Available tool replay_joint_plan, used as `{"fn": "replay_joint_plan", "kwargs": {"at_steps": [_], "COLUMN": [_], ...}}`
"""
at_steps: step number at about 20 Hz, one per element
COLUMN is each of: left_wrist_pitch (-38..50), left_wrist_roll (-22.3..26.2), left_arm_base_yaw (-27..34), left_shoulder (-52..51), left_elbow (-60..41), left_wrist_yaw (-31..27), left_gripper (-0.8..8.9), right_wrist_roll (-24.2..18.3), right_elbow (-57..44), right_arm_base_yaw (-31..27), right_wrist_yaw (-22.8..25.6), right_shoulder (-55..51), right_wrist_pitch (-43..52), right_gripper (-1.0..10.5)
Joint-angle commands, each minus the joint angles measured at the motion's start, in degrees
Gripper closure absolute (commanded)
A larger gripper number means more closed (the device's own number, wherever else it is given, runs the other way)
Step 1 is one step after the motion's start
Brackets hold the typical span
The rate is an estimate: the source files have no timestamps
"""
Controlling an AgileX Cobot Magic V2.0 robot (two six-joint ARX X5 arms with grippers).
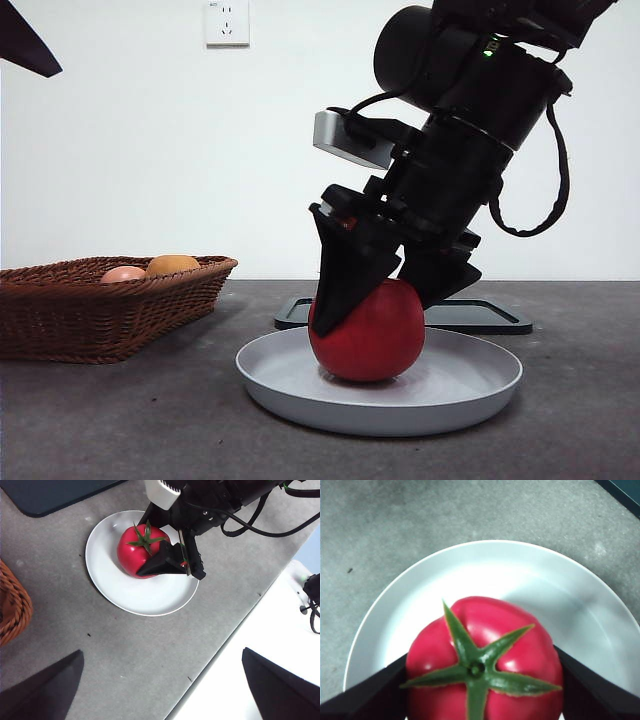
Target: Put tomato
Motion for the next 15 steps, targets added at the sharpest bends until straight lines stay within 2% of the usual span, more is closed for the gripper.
{"fn": "replay_joint_plan", "kwargs": {"at_steps": [1,6,8,10,15], "left_wrist_pitch": [0.68,0.7,0.72,0.72,0.68], "left_wrist_roll": [0.7,0.72,0.72,0.7,0.7], "left_arm_base_yaw": [-0.33,-0.33,-0.33,-0.33,-0.33], "left_shoulder": [0.35,0.35,0.35,0.35,0.33], "left_elbow": [1.18,1.18,1.18,1.18,1.18], "left_wrist_yaw": [0.28,0.26,0.26,0.26,0.26], "left_gripper": [3.2,3.19,3.19,3.19,3.19], "right_wrist_roll": [1.07,1.22,1.2,1.2,1.18], "right_elbow": [1.29,7.74,12.48,16.41,24.04], "right_arm_base_yaw": [0.57,0.5,0.0,-1.44,-8.35], "right_wrist_yaw": [0.17,0.39,3.69,7.06,7.28], "right_shoulder": [0.87,-1.7,-1.77,-1.55,3.13], "right_wrist_pitch": [-0.24,-0.85,-1.27,-0.87,0.24], "right_gripper": [6.9,6.9,6.9,6.9,6.9]}}
